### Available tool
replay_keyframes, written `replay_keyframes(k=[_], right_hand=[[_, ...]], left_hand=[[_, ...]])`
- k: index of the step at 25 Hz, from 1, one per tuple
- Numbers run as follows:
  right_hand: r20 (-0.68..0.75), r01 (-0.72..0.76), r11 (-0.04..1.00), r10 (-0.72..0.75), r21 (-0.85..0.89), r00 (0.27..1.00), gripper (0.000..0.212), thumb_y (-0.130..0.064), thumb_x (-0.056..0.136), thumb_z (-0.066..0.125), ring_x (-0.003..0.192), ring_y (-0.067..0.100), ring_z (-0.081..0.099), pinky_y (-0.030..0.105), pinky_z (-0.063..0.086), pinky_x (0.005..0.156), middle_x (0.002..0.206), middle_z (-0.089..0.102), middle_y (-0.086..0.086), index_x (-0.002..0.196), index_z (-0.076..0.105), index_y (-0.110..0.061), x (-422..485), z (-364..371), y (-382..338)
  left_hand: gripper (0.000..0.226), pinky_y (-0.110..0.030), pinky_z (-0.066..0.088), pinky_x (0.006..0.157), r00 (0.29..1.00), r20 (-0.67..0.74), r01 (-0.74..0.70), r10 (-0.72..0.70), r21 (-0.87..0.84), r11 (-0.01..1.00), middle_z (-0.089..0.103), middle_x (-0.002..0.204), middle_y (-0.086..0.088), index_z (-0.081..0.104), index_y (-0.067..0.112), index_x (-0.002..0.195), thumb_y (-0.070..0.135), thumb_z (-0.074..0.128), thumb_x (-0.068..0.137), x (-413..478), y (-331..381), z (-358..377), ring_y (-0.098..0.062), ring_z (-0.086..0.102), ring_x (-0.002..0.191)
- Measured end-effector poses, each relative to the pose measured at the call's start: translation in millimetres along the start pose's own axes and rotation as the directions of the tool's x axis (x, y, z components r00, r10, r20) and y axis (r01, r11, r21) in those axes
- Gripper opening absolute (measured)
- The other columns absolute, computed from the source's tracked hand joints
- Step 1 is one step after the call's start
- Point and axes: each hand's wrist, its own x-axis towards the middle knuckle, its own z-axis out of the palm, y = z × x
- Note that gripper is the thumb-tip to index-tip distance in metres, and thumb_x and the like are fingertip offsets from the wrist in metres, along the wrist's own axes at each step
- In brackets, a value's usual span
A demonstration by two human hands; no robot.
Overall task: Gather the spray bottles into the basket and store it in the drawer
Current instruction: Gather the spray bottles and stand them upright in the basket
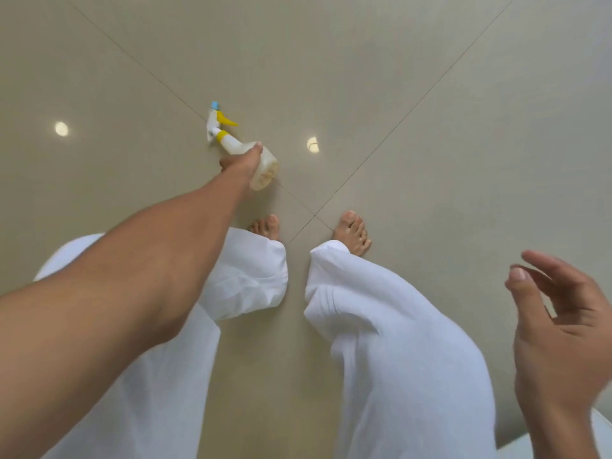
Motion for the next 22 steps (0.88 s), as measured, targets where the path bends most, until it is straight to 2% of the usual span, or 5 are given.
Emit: replay_keyframes(k=[5, 10, 17, 19, 22], right_hand=[[0.013, -0.027, 0.999, 0.027, -0.024, 1.000, 0.019, -0.021, 0.095, 0.071, 0.096, -0.002, 0.071, 0.007, 0.054, 0.079, 0.101, 0.074, -0.018, 0.106, 0.072, -0.036, 5, 16, 4], [0.005, -0.070, 0.994, 0.070, 0.080, 0.998, 0.021, -0.016, 0.095, 0.071, 0.094, -0.004, 0.070, 0.004, 0.052, 0.074, 0.100, 0.074, -0.022, 0.107, 0.072, -0.033, -38, -15, -82], [-0.018, -0.151, 0.965, 0.158, 0.212, 0.987, 0.025, -0.020, 0.095, 0.070, 0.102, -0.011, 0.066, 0.002, 0.049, 0.081, 0.116, 0.072, -0.018, 0.119, 0.069, -0.027, -145, -77, -230], [-0.046, -0.171, 0.962, 0.185, 0.213, 0.982, 0.037, -0.028, 0.095, 0.070, 0.114, -0.004, 0.063, 0.016, 0.051, 0.097, 0.126, 0.067, -0.014, 0.131, 0.064, -0.022, -167, -83, -257], [-0.166, -0.233, 0.931, 0.286, 0.281, 0.944, 0.039, -0.042, 0.093, 0.070, 0.111, -0.001, 0.064, 0.022, 0.050, 0.094, 0.117, 0.069, -0.017, 0.128, 0.063, -0.028, -194, -99, -277]], left_hand=[[0.082, -0.047, 0.058, 0.086, 0.999, 0.015, -0.039, 0.039, -0.015, 0.999, 0.057, 0.131, -0.004, 0.042, 0.017, 0.139, 0.048, 0.080, 0.073, 9, 6, 12, -0.026, 0.064, 0.109], [0.072, -0.028, 0.057, 0.060, 0.915, 0.319, -0.295, 0.248, 0.108, 0.949, 0.069, 0.117, -0.007, 0.057, 0.008, 0.124, 0.044, 0.086, 0.068, -118, 13, -20, -0.017, 0.070, 0.087], [0.084, -0.023, 0.052, 0.091, 0.449, 0.691, -0.878, 0.567, 0.223, 0.423, 0.062, 0.116, -0.003, 0.060, 0.018, 0.121, 0.038, 0.096, 0.048, -401, -25, -104, -0.009, 0.061, 0.103], [0.092, -0.003, 0.043, 0.078, 0.304, 0.698, -0.952, 0.648, 0.201, 0.230, 0.046, 0.118, 0.009, 0.052, 0.029, 0.122, 0.055, 0.086, 0.041, -462, -55, -129, 0.016, 0.050, 0.096], [0.090, -0.010, 0.045, 0.065, 0.103, 0.718, -0.992, 0.689, 0.129, 0.013, 0.030, 0.120, 0.017, 0.044, 0.034, 0.122, 0.063, 0.080, 0.045, -525, -98, -157, 0.009, 0.056, 0.085]])
